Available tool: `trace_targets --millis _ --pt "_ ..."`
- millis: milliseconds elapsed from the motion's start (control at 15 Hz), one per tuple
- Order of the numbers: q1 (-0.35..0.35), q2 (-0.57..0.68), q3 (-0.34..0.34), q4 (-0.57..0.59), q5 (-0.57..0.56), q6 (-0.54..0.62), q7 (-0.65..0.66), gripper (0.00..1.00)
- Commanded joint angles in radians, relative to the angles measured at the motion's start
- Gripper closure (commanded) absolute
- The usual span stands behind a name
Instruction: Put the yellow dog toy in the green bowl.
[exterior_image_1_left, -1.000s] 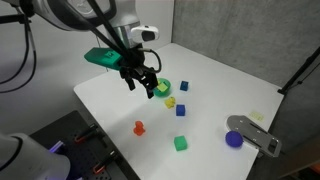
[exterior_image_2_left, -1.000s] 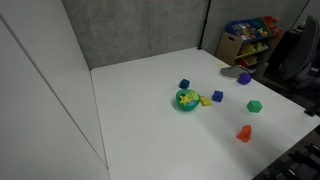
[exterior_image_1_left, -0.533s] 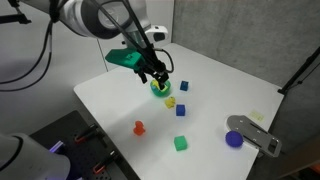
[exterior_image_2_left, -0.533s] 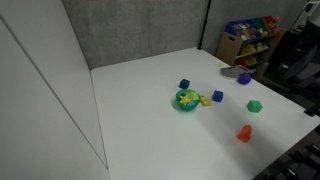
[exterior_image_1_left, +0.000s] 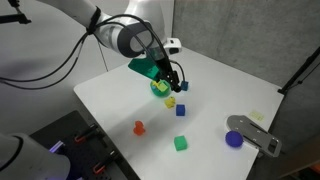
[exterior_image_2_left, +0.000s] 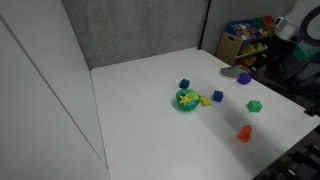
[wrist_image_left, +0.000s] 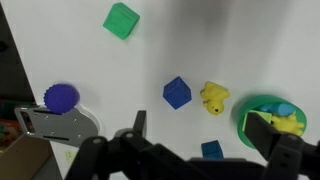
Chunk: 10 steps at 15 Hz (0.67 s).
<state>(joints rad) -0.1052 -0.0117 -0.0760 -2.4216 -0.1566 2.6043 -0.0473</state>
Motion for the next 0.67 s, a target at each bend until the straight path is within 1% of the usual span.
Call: trace_targets --millis 0,267,600 --pt "0.012 0.17 0.001 0.104 0.069 0.066 0.004 0.0" --pt "0.009 0.325 0.024 0.185 0.142 0.125 -0.017 0.0" --pt "-0.001 0.474 0.043 0.273 0.169 0.172 -0.015 0.0"
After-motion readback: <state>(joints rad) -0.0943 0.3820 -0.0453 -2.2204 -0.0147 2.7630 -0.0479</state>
